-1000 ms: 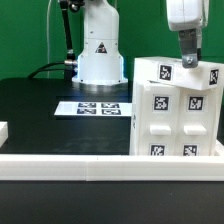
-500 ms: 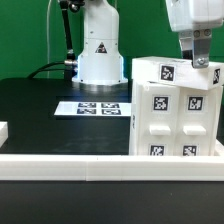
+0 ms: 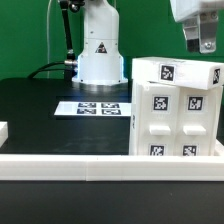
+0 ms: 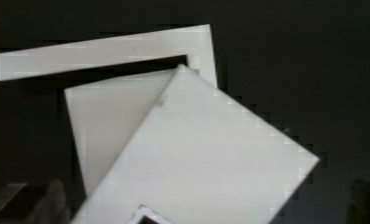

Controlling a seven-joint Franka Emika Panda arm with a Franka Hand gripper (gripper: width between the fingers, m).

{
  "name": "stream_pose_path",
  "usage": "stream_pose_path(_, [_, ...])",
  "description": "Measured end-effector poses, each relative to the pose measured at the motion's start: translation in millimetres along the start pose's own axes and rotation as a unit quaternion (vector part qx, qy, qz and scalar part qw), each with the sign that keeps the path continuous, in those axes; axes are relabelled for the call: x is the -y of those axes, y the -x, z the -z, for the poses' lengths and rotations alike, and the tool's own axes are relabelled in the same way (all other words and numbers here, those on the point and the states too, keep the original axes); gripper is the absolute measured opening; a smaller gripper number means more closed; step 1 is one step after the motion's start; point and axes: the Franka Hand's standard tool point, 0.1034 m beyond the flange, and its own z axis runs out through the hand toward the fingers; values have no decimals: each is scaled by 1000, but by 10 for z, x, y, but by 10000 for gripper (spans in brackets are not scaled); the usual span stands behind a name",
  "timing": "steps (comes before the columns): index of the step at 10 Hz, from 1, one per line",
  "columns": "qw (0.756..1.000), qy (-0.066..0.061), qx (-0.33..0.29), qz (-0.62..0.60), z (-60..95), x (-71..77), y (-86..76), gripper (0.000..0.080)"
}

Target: Assemble cabinet

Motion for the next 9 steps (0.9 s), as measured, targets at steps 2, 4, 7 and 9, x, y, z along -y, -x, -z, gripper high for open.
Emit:
stream_pose_path(2, [1000,1,-1,31,-17,-9,0,797])
stream_pose_path(4, [984,4,-8,178,-23,-18,11,797])
stream_pose_path(7, [887,10,-9,462,-61,8,-133,797])
stream_pose_path(9, [855,12,-14,518,-57,20,-179,797])
